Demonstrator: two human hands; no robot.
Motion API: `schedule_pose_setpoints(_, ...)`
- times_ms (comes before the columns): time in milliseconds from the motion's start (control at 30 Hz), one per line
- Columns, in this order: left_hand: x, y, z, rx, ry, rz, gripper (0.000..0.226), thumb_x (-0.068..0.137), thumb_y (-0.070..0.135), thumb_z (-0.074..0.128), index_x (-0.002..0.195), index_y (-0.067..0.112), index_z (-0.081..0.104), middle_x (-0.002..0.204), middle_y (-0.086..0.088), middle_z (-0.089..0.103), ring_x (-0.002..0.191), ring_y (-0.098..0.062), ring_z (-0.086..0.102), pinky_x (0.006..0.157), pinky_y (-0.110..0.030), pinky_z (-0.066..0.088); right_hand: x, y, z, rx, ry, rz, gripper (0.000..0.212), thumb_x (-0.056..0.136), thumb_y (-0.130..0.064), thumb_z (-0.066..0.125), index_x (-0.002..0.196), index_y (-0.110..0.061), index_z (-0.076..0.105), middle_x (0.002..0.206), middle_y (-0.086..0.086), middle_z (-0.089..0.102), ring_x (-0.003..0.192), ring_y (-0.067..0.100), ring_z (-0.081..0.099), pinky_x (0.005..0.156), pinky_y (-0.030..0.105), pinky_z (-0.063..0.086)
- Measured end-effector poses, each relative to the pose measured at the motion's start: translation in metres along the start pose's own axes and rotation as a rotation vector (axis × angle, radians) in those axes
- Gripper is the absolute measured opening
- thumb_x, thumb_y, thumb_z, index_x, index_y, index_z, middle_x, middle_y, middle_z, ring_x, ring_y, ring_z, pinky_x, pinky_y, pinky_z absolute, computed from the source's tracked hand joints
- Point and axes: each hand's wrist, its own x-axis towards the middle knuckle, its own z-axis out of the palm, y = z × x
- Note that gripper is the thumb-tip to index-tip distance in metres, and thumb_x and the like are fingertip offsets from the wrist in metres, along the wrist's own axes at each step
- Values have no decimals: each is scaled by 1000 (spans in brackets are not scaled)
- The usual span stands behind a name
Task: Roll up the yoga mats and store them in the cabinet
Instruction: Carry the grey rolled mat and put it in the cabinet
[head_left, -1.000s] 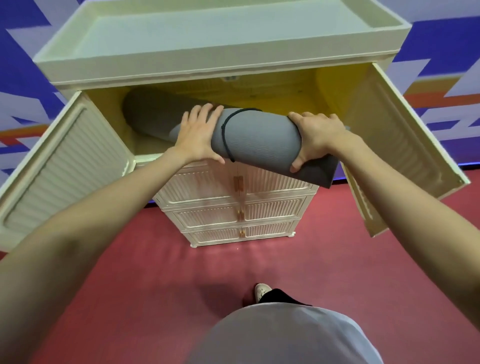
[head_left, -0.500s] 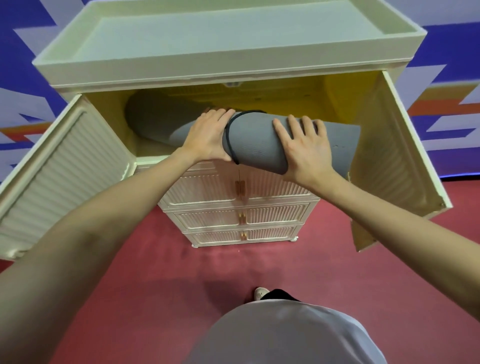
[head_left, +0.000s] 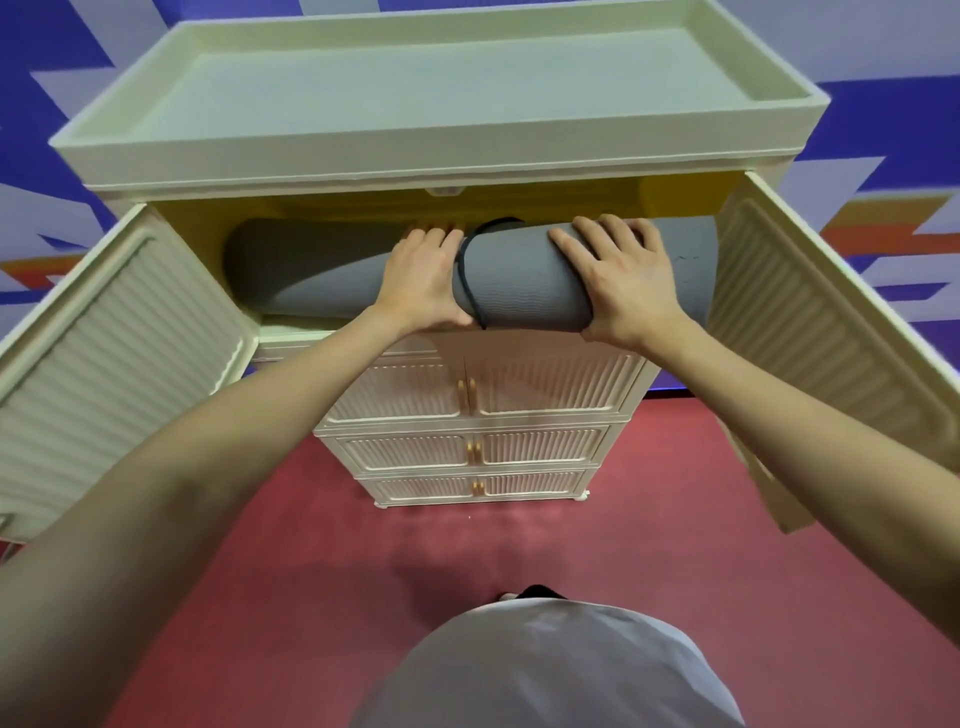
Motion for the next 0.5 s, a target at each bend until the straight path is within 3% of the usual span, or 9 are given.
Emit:
schedule_pose_setpoints(200,17,0,-3,2,-35,-33,99,55,65,81,132,11,48,110,-13,64,101,-33,60,79,-43,51,15,11,9,1,22,-29,105,54,-45,80,145,-16,36,134,15,49,117,38,47,101,49,32)
schedule_pose_setpoints(333,30,-1,-2,-6,-73,-111,81,59,60,82,118,10,60,98,-7,67,88,-25,65,64,-32,47,34,20,10,13,-12,-26,100,59,-50,81,144,-18,37,128,14,55,110,37,51,99,49,33)
schedule_pose_setpoints(433,38,3,4,-50,-34,-151,88,56,58,85,124,10,56,101,-8,67,90,-25,65,70,-34,56,45,29,13,19,-43,-17,103,61,-51,81,147,-22,33,133,14,55,118,37,50,102,48,31)
schedule_pose_setpoints(500,41,6,8,-64,19,-155,102,52,60,85,134,14,48,114,-9,64,102,-28,62,83,-39,56,47,34,18,32,-46,-12,105,60,-48,82,148,-24,32,133,13,55,123,38,49,105,49,30)
